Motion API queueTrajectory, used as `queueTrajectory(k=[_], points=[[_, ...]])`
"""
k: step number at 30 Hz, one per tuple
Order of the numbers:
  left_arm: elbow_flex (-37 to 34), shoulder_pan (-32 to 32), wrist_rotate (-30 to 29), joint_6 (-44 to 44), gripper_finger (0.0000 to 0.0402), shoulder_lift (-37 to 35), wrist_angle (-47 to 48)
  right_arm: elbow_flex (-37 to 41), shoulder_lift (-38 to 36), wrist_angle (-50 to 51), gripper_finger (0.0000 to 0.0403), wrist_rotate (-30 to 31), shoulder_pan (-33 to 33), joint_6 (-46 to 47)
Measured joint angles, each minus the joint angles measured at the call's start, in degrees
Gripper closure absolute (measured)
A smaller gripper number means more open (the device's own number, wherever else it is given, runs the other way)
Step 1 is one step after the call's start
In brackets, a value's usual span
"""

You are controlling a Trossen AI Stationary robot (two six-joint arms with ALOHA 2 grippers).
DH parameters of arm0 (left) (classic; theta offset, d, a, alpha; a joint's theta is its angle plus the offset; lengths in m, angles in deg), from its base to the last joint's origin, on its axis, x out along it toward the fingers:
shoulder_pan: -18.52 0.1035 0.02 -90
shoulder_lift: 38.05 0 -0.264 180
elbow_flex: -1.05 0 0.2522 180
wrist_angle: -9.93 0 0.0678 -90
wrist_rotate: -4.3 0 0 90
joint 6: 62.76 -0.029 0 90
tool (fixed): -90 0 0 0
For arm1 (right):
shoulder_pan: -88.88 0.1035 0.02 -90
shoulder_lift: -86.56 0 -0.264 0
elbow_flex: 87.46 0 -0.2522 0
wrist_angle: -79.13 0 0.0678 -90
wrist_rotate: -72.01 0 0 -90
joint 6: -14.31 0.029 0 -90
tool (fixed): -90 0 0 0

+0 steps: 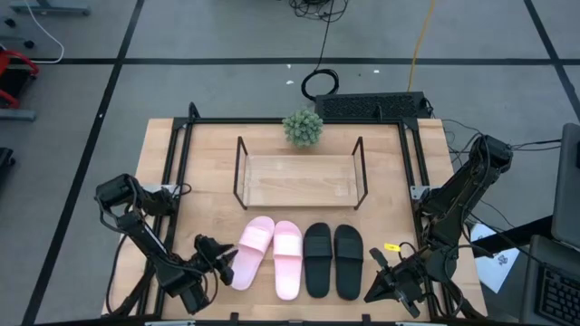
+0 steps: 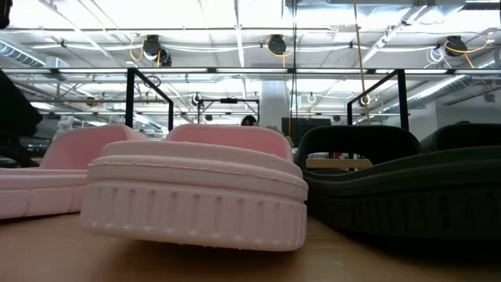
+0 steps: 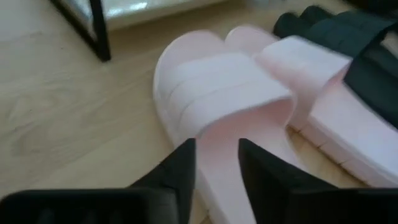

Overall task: Pick and place slides into the shelf
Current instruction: Put the pink slide on the shelf

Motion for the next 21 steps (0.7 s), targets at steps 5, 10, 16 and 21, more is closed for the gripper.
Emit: queueTrajectory(k=[5,10,16,21], points=[[0.0,0.2,1.6,0.7,0.0233,0.0,0.2,0.0,0.0,0.0,0.0403,0.0,0.0,0.4],[0.0,2.3,0.2,-2.7,0.024,0.0,0.3,0.0,0.0,0.0,0.0403,0.0,0.0,0.3],[0.0,5.1,1.8,-7.1,0.0244,0.1,-0.9,0.0,0.0,0.0,0.0403,0.0,0.0,0.2],[0.0,4.9,3.7,-6.7,0.0245,0.1,-1.6,0.0,0.0,0.0,0.0403,0.0,0.0,0.2]])
